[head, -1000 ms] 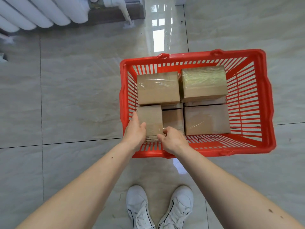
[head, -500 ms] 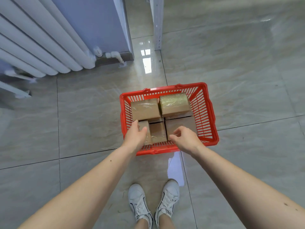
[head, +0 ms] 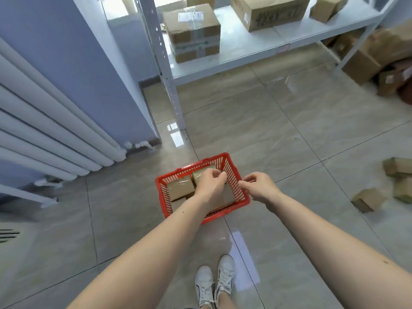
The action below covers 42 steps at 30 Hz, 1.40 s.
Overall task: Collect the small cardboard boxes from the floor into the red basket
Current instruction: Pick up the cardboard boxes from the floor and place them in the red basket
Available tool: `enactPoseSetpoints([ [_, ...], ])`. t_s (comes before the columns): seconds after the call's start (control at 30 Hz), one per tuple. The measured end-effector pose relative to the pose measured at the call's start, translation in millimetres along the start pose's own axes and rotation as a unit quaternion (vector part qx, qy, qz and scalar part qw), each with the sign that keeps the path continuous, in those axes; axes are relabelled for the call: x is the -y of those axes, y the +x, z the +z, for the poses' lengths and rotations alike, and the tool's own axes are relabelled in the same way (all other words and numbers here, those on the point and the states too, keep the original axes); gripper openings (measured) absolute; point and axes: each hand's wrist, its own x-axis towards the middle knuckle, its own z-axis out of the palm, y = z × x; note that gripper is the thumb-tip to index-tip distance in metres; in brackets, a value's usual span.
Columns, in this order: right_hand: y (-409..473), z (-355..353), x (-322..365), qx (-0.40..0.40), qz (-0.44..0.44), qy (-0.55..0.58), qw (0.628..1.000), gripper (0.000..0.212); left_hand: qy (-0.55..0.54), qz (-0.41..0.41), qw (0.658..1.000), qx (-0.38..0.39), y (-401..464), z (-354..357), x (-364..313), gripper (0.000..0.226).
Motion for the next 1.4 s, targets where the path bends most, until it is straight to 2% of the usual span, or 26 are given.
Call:
enactPoseSetpoints([
  [0.17, -49, -70, 0, -0.053, 0.011, 0.071, 0.996, 0.012, 0.02, 0.035, 0.998, 0.046, -48, 23, -56, 0.024],
  [0.27, -72, -109, -10, -0.085, 0.02, 0.106, 0.991, 0.019, 0.05, 0.071, 0.993, 0.077, -77, 40, -89, 0.012],
  [0.4, -90, -164, -29, -0.125, 0.025, 0.14, 0.982, 0.026, 0.082, 0.104, 0.984, 0.12, -101, 76, -128, 0.027],
  [0.5, -94, -206, -48, -0.15, 0.03, 0.162, 0.975, 0.022, 0.087, 0.124, 0.98, 0.131, -107, 116, -157, 0.029],
  [0.6, -94, -253, -76, -0.17, 0.039, 0.175, 0.969, 0.013, 0.085, 0.139, 0.975, 0.152, -114, 169, -182, 0.03],
  [0.93, -84, -431, -184, -0.189, 0.062, 0.169, 0.965, 0.017, 0.088, 0.121, 0.969, 0.197, -142, 376, -247, 0.01],
  [1.03, -70, -478, -211, -0.192, 0.065, 0.164, 0.965, 0.024, 0.093, 0.118, 0.968, 0.199, -140, 425, -265, 0.012],
  [1.27, -11, -587, -262, -0.195, 0.071, 0.168, 0.964, 0.018, 0.095, 0.116, 0.969, 0.195, -103, 537, -319, 0.015],
  [1.4, 30, -654, -276, -0.2, 0.081, 0.177, 0.96, 0.019, 0.087, 0.113, 0.97, 0.195, -72, 604, -359, 0.029],
])
